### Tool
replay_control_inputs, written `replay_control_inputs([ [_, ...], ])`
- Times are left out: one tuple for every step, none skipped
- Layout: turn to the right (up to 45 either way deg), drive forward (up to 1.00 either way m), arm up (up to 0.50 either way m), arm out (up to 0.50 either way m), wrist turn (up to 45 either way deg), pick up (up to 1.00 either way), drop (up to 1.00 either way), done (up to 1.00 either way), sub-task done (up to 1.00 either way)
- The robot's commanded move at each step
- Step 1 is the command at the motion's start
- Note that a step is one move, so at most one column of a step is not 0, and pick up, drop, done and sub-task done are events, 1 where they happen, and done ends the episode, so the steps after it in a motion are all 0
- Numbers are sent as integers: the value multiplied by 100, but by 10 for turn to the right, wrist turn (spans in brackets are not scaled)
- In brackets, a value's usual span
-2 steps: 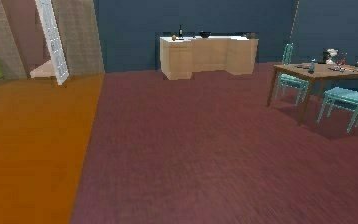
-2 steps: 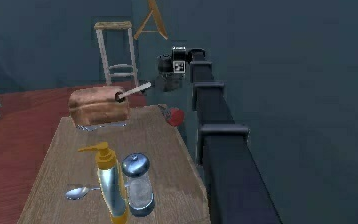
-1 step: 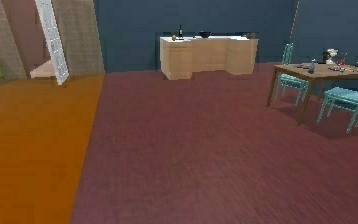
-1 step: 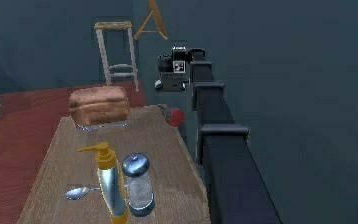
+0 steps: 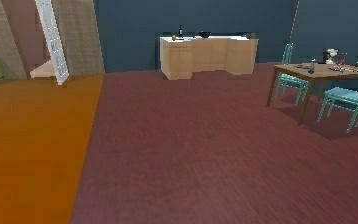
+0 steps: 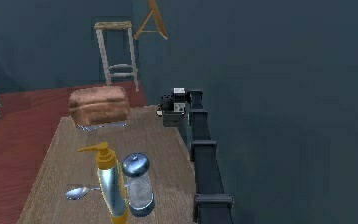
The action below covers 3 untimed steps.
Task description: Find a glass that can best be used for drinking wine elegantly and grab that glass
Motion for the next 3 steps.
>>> replay_control_inputs([
  [0, 0, 0, 0, 0, 100, 0, 0, 0],
  [0, 0, 10, 0, 0, 0, 0, 0, 0],
  [0, 0, 0, 0, 0, 0, 0, 100, 0],
])
